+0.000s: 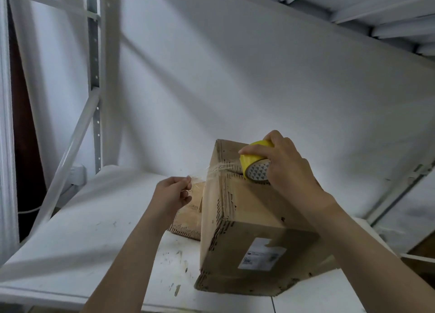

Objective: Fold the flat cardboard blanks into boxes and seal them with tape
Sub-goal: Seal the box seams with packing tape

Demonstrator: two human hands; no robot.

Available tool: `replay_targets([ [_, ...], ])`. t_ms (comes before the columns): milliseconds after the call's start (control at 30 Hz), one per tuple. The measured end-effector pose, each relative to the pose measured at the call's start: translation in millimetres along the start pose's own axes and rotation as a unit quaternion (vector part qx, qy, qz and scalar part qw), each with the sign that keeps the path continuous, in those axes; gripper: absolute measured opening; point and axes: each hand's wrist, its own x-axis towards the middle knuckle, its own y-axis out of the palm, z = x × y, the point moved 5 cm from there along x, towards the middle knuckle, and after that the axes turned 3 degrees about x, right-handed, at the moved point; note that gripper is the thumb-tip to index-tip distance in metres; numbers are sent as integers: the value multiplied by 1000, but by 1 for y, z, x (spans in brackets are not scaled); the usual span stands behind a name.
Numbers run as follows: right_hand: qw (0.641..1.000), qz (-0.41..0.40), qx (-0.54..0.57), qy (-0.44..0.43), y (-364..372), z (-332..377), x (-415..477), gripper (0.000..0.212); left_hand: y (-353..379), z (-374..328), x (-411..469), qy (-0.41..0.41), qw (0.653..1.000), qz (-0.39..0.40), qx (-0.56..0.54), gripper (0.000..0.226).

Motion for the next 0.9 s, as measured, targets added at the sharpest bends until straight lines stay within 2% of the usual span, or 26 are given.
replay_targets([
  [133,1000,1,4,4,3,3,3,68,20,26,1,-38,999,15,16,23],
  [233,1000,1,2,7,4,2,4,68,38,37,0,-51,999,-1,17,21],
  [367,1000,2,10,14,6,-2,5,68,37,31,4,-24,993,-31,108,20],
  [467,1000,-3,6,8,6,0,6,67,36,24,2,-19,984,-19,178,32],
  [567,1000,-5,13,9,6,-1,6,67,32,27,-9,-84,971,14,222,46],
  [633,1000,-8,19,7,5,-3,6,67,27,31,-15,-110,960,36,254,46],
  [700,1000,-11,22,2,5,-4,5,67,25,28,-14,-55,955,14,290,41],
  [767,1000,-10,18,-6,5,-3,5,67,26,7,-14,60,951,-44,301,29],
  [800,1000,-10,13,-11,6,-2,6,66,31,-10,-20,119,949,-55,287,30],
  [833,1000,-9,11,-16,5,-2,7,66,39,-27,-26,174,945,-38,275,37],
  [900,1000,4,13,-25,5,-3,9,66,64,-55,-41,254,919,56,298,55],
])
